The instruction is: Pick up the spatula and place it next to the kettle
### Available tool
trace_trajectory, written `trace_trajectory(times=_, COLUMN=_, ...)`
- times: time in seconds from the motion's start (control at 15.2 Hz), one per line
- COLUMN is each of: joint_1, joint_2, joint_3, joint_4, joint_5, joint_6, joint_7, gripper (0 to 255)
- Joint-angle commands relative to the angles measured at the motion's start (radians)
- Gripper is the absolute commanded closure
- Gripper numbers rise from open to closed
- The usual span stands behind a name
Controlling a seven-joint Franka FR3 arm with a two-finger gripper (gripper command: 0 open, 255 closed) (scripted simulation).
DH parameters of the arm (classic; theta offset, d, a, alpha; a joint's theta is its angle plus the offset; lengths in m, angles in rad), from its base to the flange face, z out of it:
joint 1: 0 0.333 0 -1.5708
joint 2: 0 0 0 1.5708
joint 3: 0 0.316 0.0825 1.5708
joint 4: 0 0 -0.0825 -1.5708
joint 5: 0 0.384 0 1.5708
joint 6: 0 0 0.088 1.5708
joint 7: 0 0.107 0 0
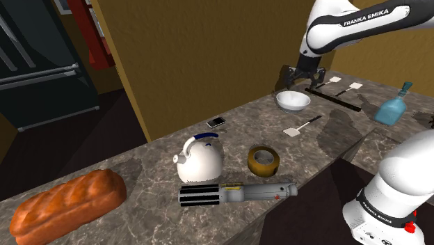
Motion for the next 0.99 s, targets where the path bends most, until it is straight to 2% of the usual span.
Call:
trace_trajectory(times=0.0, joint_1=-0.029, joint_2=0.041, joint_3=0.001, joint_4=-0.023, joint_5=-0.005, joint_6=0.054, joint_7=0.075, gripper=0)
trace_trajectory(times=0.92, joint_1=-0.200, joint_2=0.400, joint_3=-0.048, joint_4=-0.072, joint_5=-0.031, joint_6=0.380, joint_7=0.547, gripper=0)
